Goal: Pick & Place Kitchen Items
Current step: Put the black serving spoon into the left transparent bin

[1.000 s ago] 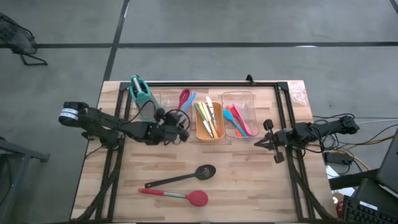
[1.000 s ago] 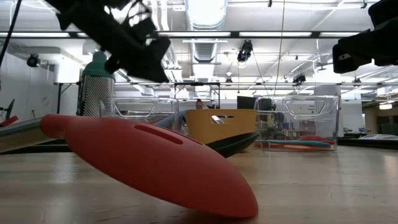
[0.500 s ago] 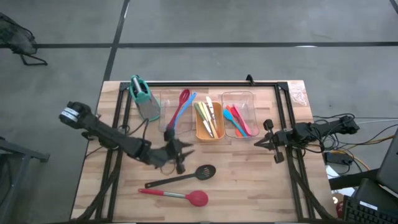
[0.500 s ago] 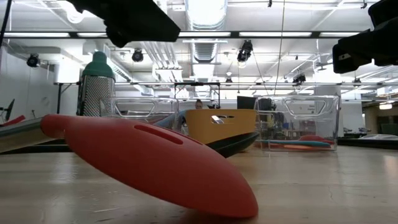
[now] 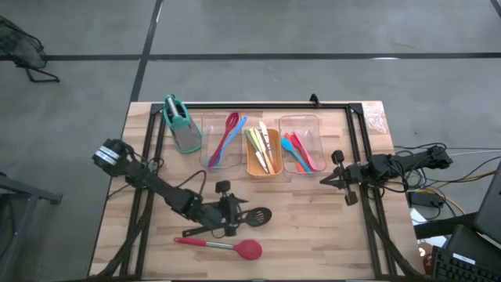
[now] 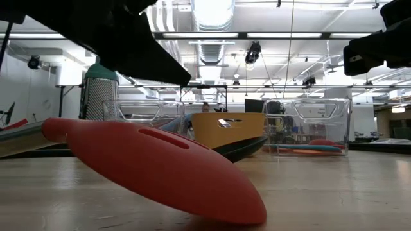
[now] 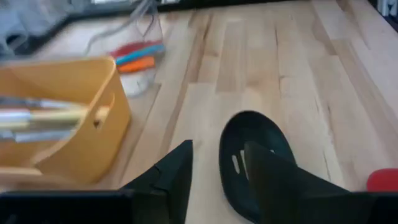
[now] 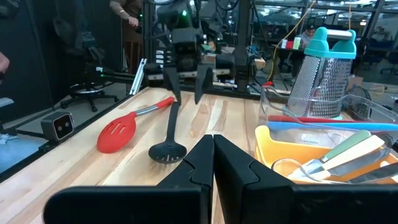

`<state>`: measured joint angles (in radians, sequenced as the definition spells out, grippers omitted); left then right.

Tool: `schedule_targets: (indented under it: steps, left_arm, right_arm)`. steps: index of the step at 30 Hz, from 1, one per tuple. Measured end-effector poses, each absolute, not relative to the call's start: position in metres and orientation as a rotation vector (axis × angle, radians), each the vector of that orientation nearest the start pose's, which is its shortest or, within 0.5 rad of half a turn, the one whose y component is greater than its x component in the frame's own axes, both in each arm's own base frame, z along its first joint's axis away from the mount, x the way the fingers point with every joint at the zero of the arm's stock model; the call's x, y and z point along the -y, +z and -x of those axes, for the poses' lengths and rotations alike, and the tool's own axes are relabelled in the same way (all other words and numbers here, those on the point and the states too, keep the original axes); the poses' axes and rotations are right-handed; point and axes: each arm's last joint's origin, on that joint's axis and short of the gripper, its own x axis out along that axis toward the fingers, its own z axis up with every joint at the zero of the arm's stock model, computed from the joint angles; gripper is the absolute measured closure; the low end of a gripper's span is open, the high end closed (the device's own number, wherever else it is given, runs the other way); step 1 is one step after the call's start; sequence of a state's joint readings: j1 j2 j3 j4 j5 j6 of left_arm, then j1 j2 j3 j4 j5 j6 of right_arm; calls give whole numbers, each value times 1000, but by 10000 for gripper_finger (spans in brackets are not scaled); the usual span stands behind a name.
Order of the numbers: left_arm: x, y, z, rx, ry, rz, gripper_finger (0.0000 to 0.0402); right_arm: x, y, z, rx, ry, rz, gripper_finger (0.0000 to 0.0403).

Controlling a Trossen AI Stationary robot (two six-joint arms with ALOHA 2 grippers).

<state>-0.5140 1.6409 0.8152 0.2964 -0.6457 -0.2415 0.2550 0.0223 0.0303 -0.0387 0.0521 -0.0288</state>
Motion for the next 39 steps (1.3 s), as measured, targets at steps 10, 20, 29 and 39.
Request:
schedule_targets:
  steps: [10,20,29,39]
  left_arm:
    - [160,172,-285,-622,-43,193,199]
    - [161,160,-273,-724,36,114,199]
    - [159,153,-267,-763,79,209,199]
    - [156,146,-263,-784,97,236,199]
  right_arm:
    - [-23,168,-94,-28,203,33,394]
    - [-23,168,-94,-28,203,33,394]
    - [-23,168,-94,-28,203,33,394]
    - [-23,168,-94,-28,203,32,394]
